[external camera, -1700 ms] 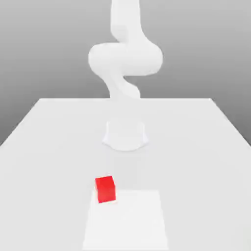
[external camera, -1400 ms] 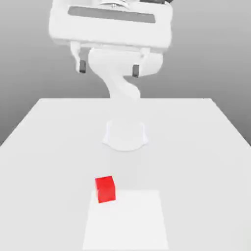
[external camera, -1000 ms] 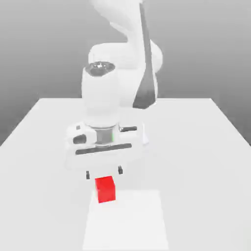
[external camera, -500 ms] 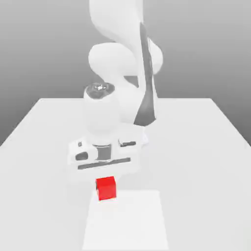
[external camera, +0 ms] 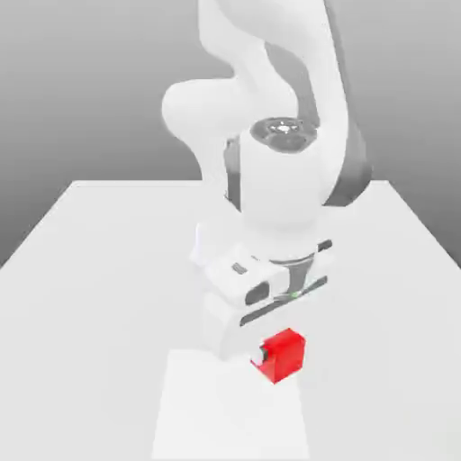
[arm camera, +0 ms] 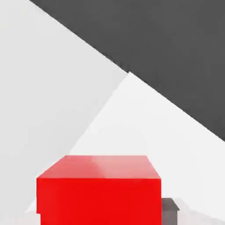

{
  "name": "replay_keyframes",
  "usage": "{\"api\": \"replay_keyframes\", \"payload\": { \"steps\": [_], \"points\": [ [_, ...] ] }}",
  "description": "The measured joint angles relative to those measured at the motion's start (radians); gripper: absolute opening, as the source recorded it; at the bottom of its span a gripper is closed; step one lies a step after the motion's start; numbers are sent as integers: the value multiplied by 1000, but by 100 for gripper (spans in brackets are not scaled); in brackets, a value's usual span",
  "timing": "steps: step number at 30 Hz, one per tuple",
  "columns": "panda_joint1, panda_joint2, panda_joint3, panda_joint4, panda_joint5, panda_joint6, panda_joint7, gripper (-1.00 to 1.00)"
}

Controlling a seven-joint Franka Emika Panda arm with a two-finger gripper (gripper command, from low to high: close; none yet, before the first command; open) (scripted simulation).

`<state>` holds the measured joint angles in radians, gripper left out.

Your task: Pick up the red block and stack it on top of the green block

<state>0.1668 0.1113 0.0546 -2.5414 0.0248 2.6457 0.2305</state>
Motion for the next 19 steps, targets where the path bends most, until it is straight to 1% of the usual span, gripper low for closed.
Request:
{"api": "replay_keyframes", "payload": {
  "steps": [5, 12, 15, 16, 19],
  "points": [
    [79, 103, 66, 181, -42, -78, -12, -100],
    [217, 251, 142, 433, -127, -186, -9, -100],
    [249, 346, 133, 471, -162, -130, 8, -100],
    [258, 381, 124, 475, -172, -100, 14, 100],
    [258, 381, 124, 475, -172, -100, 14, 100]
  ]
}}
